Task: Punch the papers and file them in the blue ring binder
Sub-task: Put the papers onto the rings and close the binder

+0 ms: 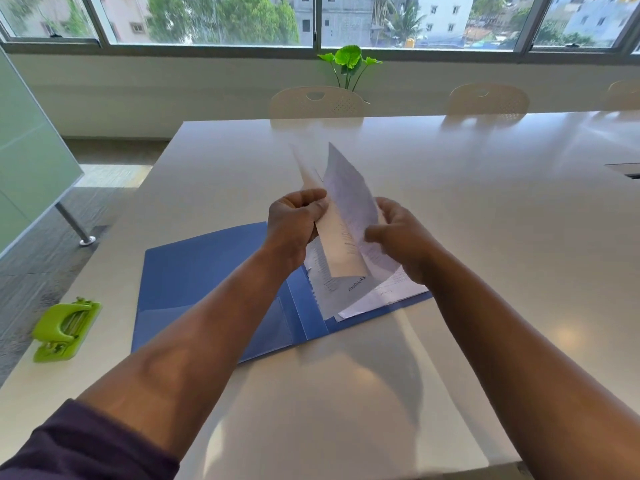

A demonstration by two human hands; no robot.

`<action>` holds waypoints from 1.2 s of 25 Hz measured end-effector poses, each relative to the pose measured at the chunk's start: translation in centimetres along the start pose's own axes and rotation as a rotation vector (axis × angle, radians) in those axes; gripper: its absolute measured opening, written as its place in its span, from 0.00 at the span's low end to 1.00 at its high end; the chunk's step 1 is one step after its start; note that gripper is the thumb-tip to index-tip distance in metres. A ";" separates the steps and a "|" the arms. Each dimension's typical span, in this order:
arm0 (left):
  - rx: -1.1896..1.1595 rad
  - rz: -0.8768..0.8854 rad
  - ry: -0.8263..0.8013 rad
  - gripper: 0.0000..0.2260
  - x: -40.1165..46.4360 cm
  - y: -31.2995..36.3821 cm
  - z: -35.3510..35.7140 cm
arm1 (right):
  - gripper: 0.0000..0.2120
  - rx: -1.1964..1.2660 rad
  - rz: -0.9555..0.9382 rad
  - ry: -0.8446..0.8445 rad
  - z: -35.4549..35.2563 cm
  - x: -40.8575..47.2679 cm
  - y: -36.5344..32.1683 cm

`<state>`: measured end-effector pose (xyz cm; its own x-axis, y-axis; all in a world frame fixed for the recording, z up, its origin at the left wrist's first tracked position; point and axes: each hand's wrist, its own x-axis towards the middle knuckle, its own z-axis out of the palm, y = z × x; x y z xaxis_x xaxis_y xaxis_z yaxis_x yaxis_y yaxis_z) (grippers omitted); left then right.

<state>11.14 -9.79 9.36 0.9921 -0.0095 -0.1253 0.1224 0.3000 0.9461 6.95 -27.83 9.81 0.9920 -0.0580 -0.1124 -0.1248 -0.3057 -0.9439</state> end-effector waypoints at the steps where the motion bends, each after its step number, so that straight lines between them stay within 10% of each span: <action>1: 0.006 0.011 0.011 0.05 0.1 0.1 -0.3 | 0.34 -0.052 -0.010 0.072 -0.6 0.2 0.2; 15: -0.081 -0.002 -0.017 0.29 0.3 0.1 0.6 | 0.27 -0.497 -0.006 0.392 -2.4 0.2 5.0; 19: -0.075 -0.001 -0.042 0.29 0.6 -0.3 1.8 | 0.37 0.092 0.035 0.013 -2.1 -1.1 1.2; 22: -0.071 -0.007 -0.082 0.29 0.5 -0.5 2.7 | 0.51 0.016 0.025 -0.175 -1.0 -1.6 -0.3; 26: -0.079 -0.039 -0.156 0.27 0.1 -0.3 2.9 | 0.43 -0.522 -0.131 0.173 0.6 -1.2 0.1; 30: 0.359 0.236 -0.095 0.19 0.5 -0.9 0.1 | 0.28 -0.460 -0.134 0.339 -1.4 -0.3 1.1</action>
<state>11.50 -10.13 8.45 0.9902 -0.0728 0.1190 -0.1226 -0.0460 0.9914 6.52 -29.54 9.21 0.9473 -0.2676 0.1759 -0.0697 -0.7083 -0.7024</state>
